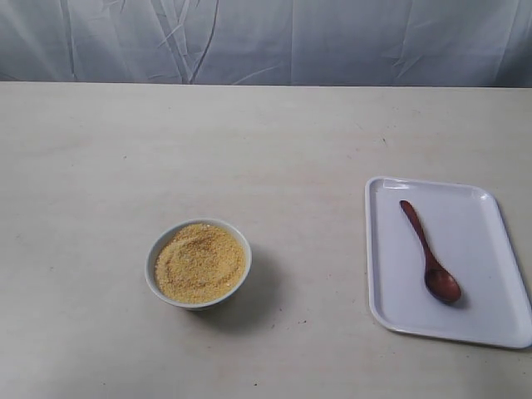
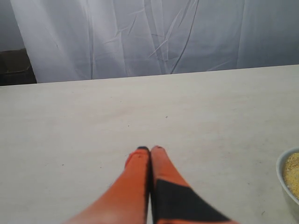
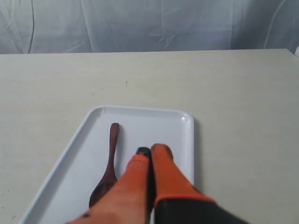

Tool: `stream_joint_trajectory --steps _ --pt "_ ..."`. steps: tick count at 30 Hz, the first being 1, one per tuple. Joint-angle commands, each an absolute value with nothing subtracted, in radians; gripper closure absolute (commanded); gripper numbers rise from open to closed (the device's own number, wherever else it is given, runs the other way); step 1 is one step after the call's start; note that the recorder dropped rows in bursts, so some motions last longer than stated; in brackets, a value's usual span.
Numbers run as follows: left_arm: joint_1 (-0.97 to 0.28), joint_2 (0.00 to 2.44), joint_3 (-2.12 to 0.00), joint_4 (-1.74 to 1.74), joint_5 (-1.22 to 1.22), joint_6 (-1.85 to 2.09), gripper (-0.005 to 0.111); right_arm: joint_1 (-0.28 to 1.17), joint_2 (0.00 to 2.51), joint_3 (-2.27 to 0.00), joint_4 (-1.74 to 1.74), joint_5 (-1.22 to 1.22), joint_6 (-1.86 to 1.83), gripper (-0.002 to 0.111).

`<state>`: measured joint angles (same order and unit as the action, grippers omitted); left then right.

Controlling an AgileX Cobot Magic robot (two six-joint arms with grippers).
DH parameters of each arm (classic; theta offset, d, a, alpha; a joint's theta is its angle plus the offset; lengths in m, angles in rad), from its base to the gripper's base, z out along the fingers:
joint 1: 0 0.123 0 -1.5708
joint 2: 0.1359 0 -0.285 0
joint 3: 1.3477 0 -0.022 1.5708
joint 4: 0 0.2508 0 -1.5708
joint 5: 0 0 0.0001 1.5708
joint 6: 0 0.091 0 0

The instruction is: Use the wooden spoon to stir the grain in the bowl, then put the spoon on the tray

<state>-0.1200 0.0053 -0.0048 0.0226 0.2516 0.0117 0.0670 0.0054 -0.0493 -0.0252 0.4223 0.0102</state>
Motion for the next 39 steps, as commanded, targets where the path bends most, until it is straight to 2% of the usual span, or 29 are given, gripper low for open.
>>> stream_joint_trajectory --steps 1,39 --pt "-0.120 0.000 0.000 0.023 0.239 0.010 0.107 0.071 0.000 -0.004 -0.043 0.377 0.012 0.108" --pt "-0.120 0.000 0.000 0.023 0.239 0.010 0.107 0.071 0.000 0.000 -0.039 0.359 0.012 0.108"
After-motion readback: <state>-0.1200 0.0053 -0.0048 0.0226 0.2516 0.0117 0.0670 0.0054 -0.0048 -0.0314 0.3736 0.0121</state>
